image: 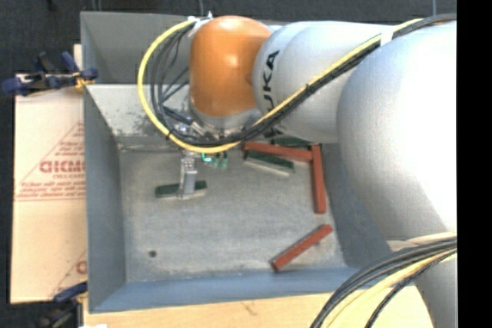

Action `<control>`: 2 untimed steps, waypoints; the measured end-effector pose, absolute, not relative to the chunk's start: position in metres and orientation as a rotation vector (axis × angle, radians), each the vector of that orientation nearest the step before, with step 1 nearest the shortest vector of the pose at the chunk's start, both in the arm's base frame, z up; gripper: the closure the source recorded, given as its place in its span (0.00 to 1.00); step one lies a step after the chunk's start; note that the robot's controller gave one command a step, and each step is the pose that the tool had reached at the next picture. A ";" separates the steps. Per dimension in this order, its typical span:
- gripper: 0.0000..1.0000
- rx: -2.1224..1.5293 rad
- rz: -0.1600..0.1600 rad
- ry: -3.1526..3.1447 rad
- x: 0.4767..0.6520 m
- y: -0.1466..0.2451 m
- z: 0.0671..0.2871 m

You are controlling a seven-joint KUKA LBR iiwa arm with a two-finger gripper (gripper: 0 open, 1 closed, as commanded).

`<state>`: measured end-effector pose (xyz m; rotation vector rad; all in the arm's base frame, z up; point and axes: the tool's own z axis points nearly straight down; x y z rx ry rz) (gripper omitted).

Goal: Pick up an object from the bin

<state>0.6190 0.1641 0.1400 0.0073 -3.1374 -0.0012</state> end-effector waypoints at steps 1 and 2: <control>0.00 0.004 -0.003 -3.145 0.621 0.164 0.145; 0.00 0.021 -0.005 -3.155 0.632 0.159 0.107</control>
Offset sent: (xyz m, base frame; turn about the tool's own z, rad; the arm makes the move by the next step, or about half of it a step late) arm 0.0142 -0.0091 -0.0700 -0.0165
